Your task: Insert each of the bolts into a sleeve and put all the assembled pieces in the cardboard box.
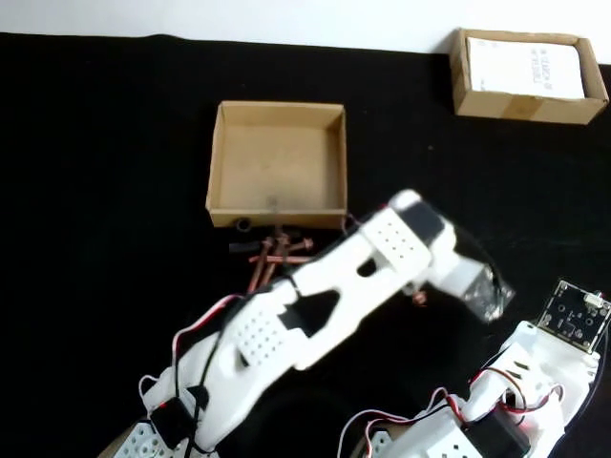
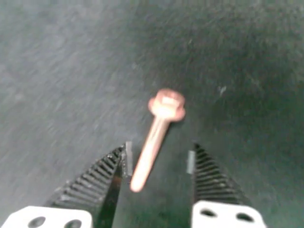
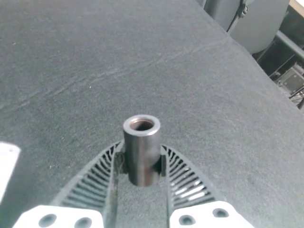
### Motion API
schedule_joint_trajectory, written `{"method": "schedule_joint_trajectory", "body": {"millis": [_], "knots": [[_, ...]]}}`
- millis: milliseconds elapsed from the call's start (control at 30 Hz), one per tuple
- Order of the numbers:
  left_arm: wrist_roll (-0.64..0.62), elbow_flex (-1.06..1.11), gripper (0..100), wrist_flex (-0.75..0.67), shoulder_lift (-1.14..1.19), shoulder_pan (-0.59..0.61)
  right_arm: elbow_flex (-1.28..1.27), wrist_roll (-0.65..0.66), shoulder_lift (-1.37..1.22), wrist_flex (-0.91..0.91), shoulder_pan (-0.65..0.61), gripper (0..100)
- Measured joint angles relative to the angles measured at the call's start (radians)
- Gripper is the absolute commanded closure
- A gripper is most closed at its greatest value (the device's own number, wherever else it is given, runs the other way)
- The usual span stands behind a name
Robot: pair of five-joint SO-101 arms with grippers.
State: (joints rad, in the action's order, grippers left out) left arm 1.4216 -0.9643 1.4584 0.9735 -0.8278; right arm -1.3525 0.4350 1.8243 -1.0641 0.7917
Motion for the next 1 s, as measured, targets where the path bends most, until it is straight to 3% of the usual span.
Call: {"method": "schedule_joint_trajectory", "body": {"millis": [333,467,733,1000], "knots": [[0.000,-0.008,87,-0.055,0.064,-0.041,0.000,0.000,0.000,0.000,0.000,99.1],[0.000,-0.017,99,-0.055,0.083,-0.041,0.000,0.000,0.000,0.000,0.000,99.1],[-0.078,-0.057,99,-0.055,0.092,-0.011,0.000,0.000,0.000,0.000,0.000,99.1],[-0.203,-0.301,99,0.141,0.104,0.063,-0.011,0.000,0.002,0.000,0.000,99.1]]}}
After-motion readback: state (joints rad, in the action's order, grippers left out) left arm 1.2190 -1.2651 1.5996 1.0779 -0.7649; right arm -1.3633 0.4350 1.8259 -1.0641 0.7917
